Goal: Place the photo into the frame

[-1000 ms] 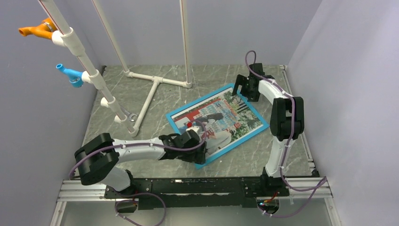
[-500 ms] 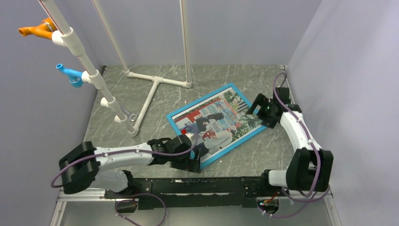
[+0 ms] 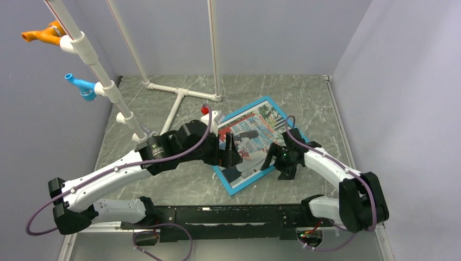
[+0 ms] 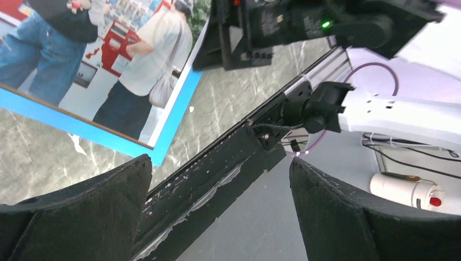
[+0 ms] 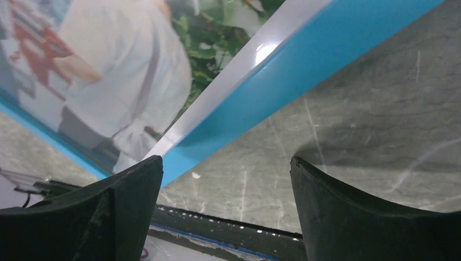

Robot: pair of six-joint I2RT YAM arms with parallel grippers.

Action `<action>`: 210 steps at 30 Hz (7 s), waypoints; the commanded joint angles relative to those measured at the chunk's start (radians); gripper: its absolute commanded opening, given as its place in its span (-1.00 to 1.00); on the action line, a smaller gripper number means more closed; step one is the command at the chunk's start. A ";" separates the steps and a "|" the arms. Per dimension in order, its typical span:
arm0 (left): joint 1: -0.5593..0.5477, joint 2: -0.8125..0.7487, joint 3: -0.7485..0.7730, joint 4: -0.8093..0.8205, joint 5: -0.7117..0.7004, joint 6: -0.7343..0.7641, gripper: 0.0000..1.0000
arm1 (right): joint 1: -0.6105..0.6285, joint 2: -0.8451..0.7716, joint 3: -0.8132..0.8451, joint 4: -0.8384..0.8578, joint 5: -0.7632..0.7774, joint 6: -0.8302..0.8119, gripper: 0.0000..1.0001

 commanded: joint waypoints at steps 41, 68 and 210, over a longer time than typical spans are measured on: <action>0.447 0.106 -0.401 0.232 0.232 0.124 0.99 | -0.155 0.256 0.372 -0.056 0.340 -0.266 0.60; 0.252 0.328 -0.562 0.654 0.367 -0.031 0.90 | -0.227 0.443 0.345 0.096 -0.041 -0.277 0.74; 1.026 0.233 -0.976 1.768 -0.295 0.854 0.99 | -0.267 0.268 -0.363 1.766 0.594 -0.639 0.99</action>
